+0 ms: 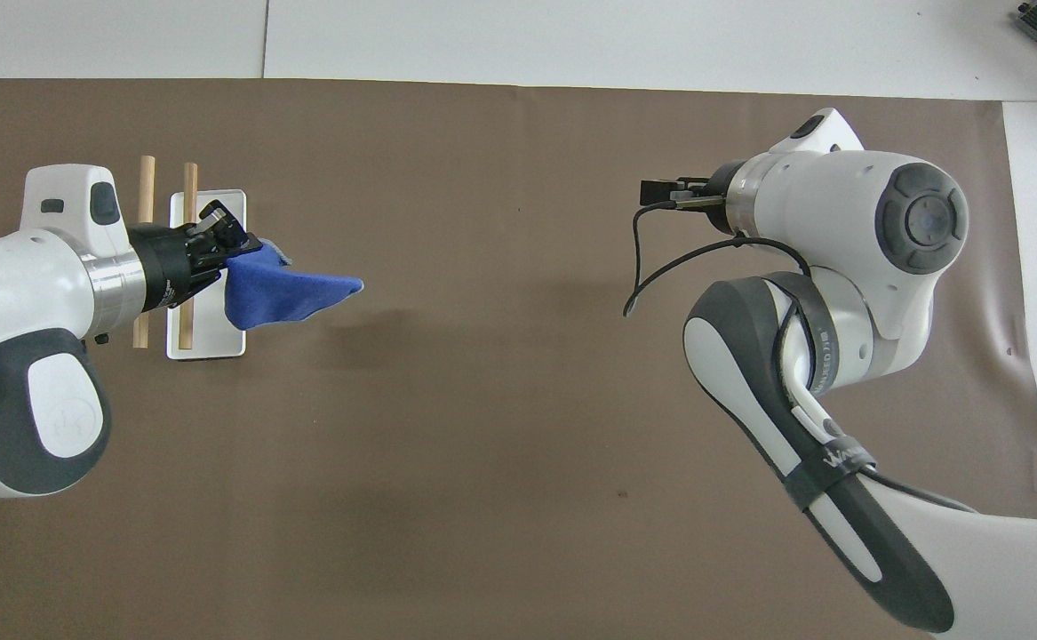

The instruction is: Right arm passes towel to left arm to hang

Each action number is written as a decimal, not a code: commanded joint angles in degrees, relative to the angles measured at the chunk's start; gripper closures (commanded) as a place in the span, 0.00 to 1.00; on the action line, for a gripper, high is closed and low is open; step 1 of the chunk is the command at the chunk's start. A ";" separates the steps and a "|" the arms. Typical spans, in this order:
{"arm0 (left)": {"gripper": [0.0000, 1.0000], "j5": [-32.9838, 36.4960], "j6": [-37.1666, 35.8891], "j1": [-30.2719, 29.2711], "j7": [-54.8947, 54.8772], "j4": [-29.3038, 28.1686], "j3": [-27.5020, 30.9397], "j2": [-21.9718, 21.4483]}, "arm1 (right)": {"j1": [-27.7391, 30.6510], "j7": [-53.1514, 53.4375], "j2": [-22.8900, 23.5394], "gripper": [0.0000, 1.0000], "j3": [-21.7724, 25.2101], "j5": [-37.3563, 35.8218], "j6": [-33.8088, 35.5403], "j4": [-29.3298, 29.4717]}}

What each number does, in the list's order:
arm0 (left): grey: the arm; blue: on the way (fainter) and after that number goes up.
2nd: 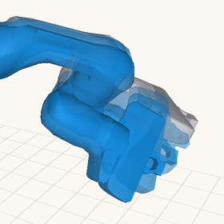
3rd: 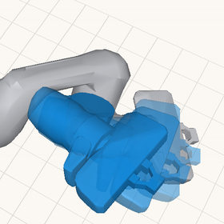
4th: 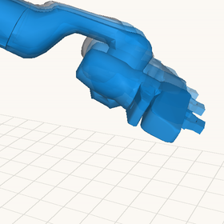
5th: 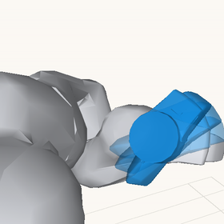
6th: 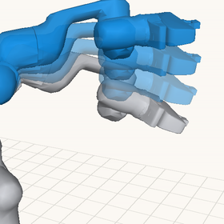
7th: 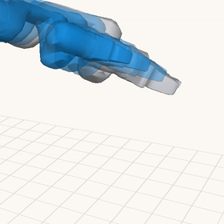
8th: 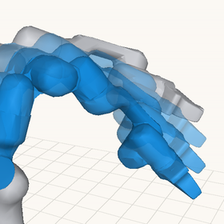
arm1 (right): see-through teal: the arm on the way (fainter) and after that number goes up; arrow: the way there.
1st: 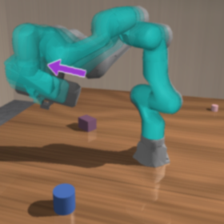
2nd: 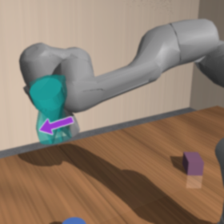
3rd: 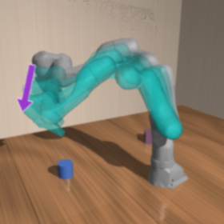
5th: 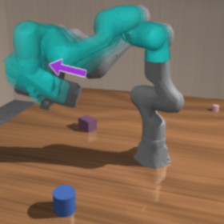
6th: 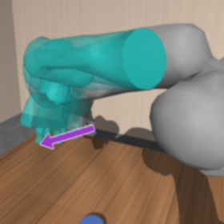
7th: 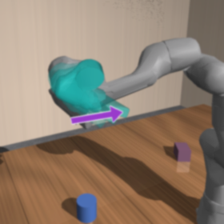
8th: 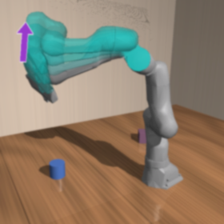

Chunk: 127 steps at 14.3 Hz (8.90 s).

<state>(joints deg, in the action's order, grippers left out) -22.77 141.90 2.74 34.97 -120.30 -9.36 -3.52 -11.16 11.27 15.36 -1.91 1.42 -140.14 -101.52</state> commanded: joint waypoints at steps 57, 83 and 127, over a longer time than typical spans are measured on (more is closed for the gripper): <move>0.98 29.80 7.61 -1.07 31.74 4.81 15.95 10.20 | 10.99 0.16 -16.94 0.00 2.88 -0.01 51.28 9.94; 0.46 28.93 -34.55 -0.37 -2.33 27.13 12.44 13.28 | 11.34 -0.81 -16.94 0.00 2.88 0.25 51.55 9.85; 0.00 24.26 -44.86 -0.19 -23.19 19.93 7.43 -2.10 | 11.43 -2.83 -16.94 0.00 2.97 -2.56 50.32 10.73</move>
<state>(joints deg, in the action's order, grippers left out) 2.35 96.16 2.51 12.25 -99.38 -2.05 -4.49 -0.30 9.99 -0.64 1.22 0.02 -88.98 -89.92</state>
